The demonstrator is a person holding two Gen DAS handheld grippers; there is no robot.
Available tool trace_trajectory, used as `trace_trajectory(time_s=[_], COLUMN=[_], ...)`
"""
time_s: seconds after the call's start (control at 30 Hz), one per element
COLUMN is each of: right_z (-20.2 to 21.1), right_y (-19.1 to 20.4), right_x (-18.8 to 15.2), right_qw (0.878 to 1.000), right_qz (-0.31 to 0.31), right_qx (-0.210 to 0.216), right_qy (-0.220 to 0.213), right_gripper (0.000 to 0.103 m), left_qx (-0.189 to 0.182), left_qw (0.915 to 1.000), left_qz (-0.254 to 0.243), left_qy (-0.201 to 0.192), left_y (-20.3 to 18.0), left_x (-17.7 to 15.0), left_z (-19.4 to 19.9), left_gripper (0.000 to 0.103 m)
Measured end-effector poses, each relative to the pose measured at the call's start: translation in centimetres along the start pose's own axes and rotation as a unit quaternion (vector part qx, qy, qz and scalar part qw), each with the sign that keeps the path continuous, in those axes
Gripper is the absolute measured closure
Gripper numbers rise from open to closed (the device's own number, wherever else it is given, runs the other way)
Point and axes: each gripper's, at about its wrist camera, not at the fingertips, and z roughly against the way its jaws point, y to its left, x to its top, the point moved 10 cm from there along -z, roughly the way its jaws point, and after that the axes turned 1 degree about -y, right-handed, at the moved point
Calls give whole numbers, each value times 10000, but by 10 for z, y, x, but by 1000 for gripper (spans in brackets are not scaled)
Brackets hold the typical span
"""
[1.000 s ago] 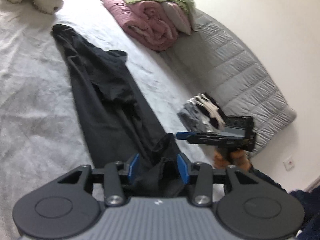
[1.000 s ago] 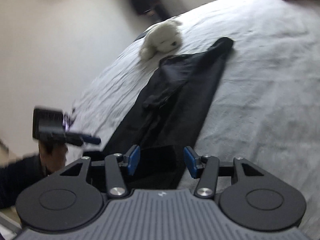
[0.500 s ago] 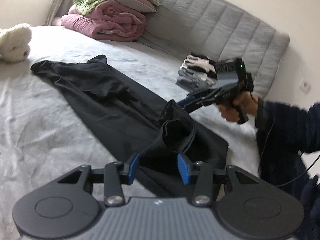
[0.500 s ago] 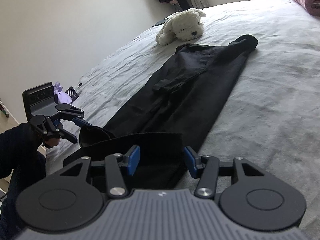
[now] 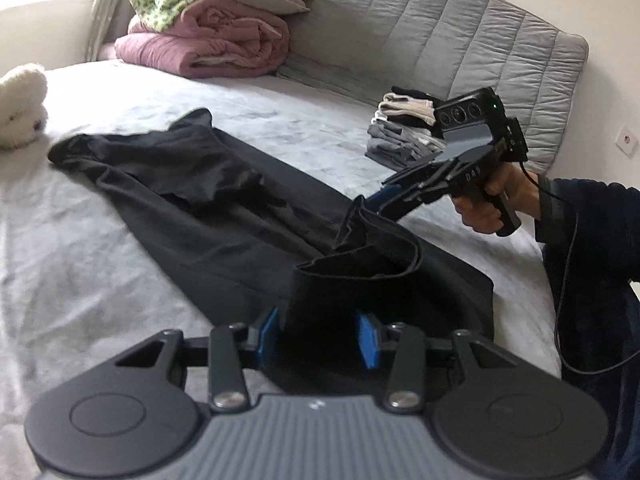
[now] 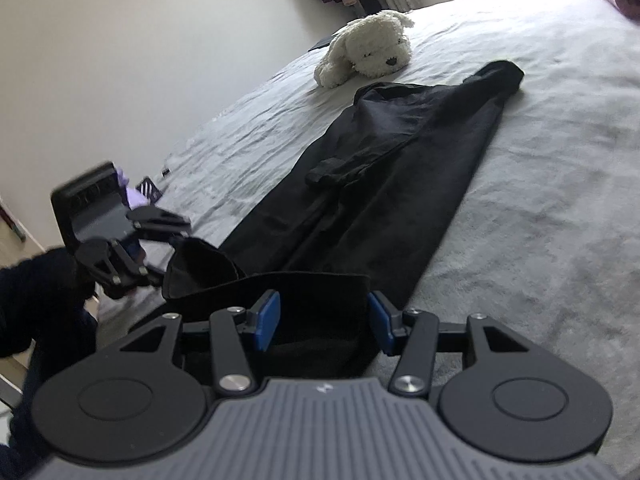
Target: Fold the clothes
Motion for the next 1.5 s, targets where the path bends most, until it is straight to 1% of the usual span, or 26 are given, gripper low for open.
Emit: trace_trajectory(time_s=[0.2, 0.27, 0.37, 0.57, 0.63, 0.7, 0.77, 0.8, 0.87, 0.9, 0.93, 1.07, 1.13, 1.23, 1.37, 1.4, 1.5], right_z=[1, 1, 1, 2, 1, 2, 3, 3, 2, 1, 1, -1, -2, -2, -1, -2, -5], right_y=[-8, -11, -12, -14, -14, -13, -11, -10, -11, -11, -12, -13, -11, -9, -5, -6, -10], right_x=[0, 0, 0, 0, -1, -2, -3, -4, -5, -6, -6, -5, -5, -4, -2, -3, -4], right_qw=[9987, 9979, 9971, 9963, 9961, 9964, 9970, 9971, 9972, 9973, 9974, 9978, 9982, 9982, 9979, 9975, 9961], right_qz=[-475, -612, -727, -807, -819, -776, -693, -667, -665, -667, -669, -636, -591, -559, -580, -656, -854], right_qx=[149, 175, 198, 245, 278, 296, 313, 329, 305, 282, 253, 126, 57, -40, -28, 24, 78], right_qy=[-81, -102, -125, -154, -162, -166, -152, -141, -127, -123, -119, -115, -126, -189, -295, -266, -194], right_gripper=[53, 55, 57, 57, 58, 61, 65, 67, 72, 76, 81, 87, 93, 95, 95, 88, 87], left_qx=[-251, -344, -464, -530, -528, -495, -453, -432, -342, -279, -205, 55, 219, 461, 543, 501, 274], left_qw=[9971, 9953, 9950, 9942, 9942, 9943, 9943, 9941, 9938, 9938, 9932, 9889, 9870, 9836, 9798, 9787, 9732], left_qz=[714, 895, 887, 933, 936, 940, 962, 993, 1055, 1075, 1142, 1486, 1591, 1743, 1917, 1980, 2271], left_qy=[-82, -109, -39, -17, -26, -14, -26, -35, -39, -31, -22, -13, -19, -86, -164, -191, -223], left_y=[13, 15, 12, 14, 14, 14, 14, 14, 16, 16, 18, 24, 26, 28, 31, 33, 38], left_x=[4, 6, 6, 8, 8, 8, 9, 9, 8, 8, 7, 4, 3, 3, 0, 1, 0], left_z=[-2, -2, -7, -11, -12, -13, -13, -13, -14, -14, -14, -13, -12, -8, -5, -5, -8], left_gripper=[61, 61, 61, 60, 63, 63, 68, 73, 76, 80, 82, 87, 92, 94, 94, 93, 93])
